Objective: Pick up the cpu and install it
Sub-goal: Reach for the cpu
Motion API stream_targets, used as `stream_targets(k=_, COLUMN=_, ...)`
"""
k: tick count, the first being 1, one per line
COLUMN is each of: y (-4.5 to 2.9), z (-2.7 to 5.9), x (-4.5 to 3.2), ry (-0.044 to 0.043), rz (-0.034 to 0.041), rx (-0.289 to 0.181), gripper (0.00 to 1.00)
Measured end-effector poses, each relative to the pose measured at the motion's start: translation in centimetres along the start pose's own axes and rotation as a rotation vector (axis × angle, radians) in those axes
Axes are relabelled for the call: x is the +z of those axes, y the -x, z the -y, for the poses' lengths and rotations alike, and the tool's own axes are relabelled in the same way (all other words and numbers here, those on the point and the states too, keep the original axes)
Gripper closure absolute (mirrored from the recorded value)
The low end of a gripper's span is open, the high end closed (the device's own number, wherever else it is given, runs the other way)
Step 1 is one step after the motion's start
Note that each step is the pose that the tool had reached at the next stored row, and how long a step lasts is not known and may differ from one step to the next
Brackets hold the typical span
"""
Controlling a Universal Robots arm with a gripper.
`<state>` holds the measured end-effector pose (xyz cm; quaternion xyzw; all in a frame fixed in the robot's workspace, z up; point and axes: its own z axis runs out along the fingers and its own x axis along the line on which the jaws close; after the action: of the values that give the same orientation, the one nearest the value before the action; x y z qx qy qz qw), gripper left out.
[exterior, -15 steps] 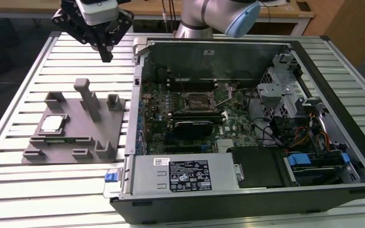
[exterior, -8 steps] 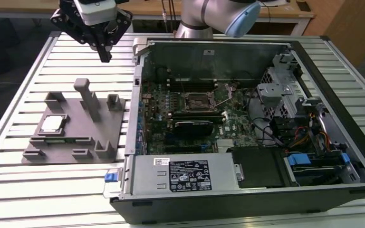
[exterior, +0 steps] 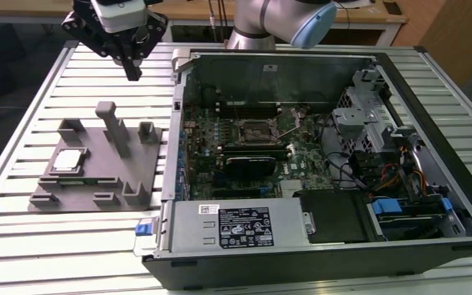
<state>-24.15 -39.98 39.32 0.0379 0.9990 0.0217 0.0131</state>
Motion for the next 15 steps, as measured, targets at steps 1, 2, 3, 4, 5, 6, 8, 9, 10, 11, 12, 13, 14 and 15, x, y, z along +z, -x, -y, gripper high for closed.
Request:
stream_targets(k=1, y=-0.06, z=0.01, x=0.00, ry=0.0000, rz=0.0000, rx=0.000, gripper=0.89)
stream_targets(k=2, y=-0.13, z=0.01, x=0.00, ry=0.0000, rz=0.0000, rx=0.000, gripper=0.89)
stream_targets(k=3, y=-0.20, z=0.02, x=0.00, ry=0.0000, rz=0.0000, rx=0.000, gripper=0.89)
stream_targets(k=4, y=-0.28, z=0.03, x=0.00, ry=0.0000, rz=0.0001, rx=0.000, gripper=0.89)
stream_targets(k=5, y=-0.38, z=0.04, x=0.00, ry=0.0001, rz=0.0000, rx=0.000, gripper=0.89)
stream_targets(k=6, y=-0.50, z=0.05, x=0.00, ry=0.0000, rz=0.0000, rx=0.000, gripper=0.89)
stream_targets(k=8, y=-0.81, z=0.09, x=0.00, ry=0.0000, rz=0.0000, rx=0.000, gripper=0.89)
stream_targets(k=9, y=-0.95, z=0.10, x=0.00, ry=0.0001, rz=0.0001, rx=0.000, gripper=0.89)
stream_targets(k=10, y=-1.10, z=0.11, x=0.00, ry=0.0000, rz=0.0000, rx=0.000, gripper=0.89)
stream_targets(k=11, y=-1.25, z=0.13, x=0.00, ry=0.0000, rz=0.0000, rx=0.000, gripper=0.89)
stream_targets(k=12, y=-1.45, z=0.15, x=0.00, ry=0.0000, rz=0.0001, rx=0.000, gripper=0.89)
stream_targets(k=13, y=-1.62, z=0.16, x=0.00, ry=0.0000, rz=0.0000, rx=0.000, gripper=0.89)
stream_targets(k=14, y=-1.80, z=0.17, x=0.00, ry=0.0000, rz=0.0000, rx=0.000, gripper=0.89)
stream_targets(k=15, y=-1.99, z=0.19, x=0.00, ry=0.0000, rz=0.0001, rx=0.000, gripper=0.89)
